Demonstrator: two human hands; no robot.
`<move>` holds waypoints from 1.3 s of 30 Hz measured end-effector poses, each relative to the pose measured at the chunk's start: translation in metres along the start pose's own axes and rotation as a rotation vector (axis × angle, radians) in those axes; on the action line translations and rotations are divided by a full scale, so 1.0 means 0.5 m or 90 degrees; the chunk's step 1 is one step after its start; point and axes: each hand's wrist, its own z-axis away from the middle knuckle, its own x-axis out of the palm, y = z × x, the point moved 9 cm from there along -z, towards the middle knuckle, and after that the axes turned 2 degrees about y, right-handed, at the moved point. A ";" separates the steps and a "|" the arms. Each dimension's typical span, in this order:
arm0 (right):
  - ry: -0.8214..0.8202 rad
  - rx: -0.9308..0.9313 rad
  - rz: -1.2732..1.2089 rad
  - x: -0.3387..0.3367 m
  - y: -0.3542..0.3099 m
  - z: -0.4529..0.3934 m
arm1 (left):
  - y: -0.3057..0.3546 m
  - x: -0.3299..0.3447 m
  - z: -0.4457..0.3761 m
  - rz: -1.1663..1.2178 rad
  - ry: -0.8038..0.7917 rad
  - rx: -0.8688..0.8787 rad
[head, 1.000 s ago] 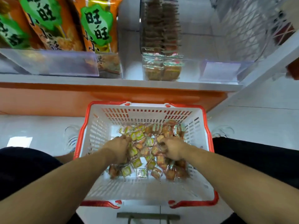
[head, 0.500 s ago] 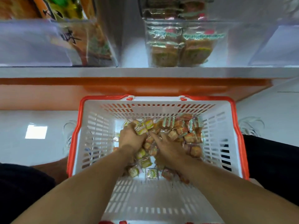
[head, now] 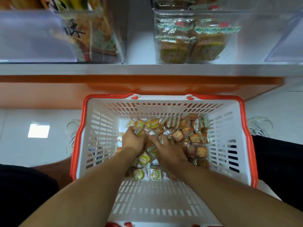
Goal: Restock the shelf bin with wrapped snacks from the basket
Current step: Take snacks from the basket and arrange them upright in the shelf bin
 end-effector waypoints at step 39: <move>-0.165 -0.019 -0.365 -0.562 -0.138 0.167 | 0.243 -0.130 0.350 0.049 -0.592 -0.107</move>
